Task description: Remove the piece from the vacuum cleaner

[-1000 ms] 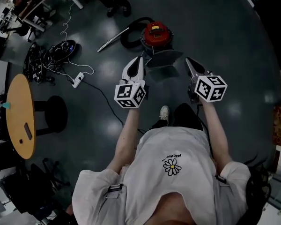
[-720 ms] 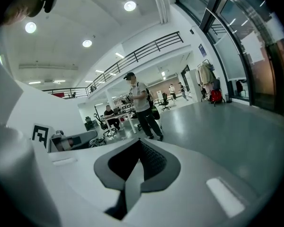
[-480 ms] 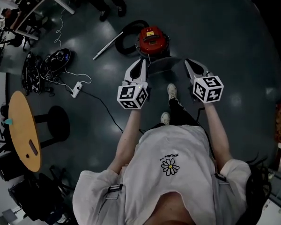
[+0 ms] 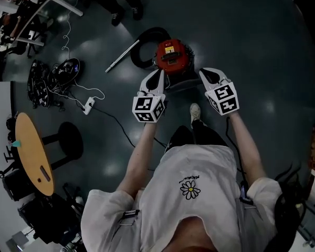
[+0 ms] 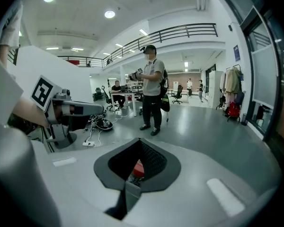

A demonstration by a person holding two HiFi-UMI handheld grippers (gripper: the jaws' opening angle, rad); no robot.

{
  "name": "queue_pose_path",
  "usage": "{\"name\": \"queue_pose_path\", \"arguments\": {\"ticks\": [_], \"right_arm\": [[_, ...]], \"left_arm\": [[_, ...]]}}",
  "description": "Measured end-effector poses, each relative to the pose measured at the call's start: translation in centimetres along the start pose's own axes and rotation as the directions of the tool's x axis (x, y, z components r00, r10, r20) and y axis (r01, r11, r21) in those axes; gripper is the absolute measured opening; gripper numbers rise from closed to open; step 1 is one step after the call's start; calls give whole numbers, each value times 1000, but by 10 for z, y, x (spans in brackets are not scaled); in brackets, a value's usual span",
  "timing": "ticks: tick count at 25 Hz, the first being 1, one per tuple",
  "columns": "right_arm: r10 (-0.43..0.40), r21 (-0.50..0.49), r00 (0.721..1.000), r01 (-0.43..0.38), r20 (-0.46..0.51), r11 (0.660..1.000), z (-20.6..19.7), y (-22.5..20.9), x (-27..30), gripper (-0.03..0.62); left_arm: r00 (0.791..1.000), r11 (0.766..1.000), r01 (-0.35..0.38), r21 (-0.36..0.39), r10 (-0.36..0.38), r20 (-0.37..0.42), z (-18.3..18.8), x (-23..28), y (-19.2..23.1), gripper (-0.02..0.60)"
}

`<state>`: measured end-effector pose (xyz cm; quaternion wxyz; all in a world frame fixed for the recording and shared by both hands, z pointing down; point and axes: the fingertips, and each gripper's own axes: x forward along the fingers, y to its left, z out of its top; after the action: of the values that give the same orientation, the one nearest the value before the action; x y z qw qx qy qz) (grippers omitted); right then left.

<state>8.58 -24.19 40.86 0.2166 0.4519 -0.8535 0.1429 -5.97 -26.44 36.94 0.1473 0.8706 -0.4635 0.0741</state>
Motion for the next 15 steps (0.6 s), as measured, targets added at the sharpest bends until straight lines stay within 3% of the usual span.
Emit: {"name": "queue_pose_path", "arguments": {"ticks": [5,8,12,15], "right_arm": [[-9,-79,998,3,-68,997,-8,-17,53,23],[16,-131,989,-36,-150,991,-27,-27,83,23],[27,-169,967,-72,-255,983,-77,-48,132,68],[11,-174,951,-68,-310,982,-135,-62,171,164]], "left_arm": [[996,1000,-23,-9,22,-82,-38,39,41,0],[986,998,-49,-31,43,-163,-75,69,67,0],[952,995,-86,-55,66,-299,-142,124,110,0],[915,992,-100,-75,62,-399,-203,159,133,0]]}}
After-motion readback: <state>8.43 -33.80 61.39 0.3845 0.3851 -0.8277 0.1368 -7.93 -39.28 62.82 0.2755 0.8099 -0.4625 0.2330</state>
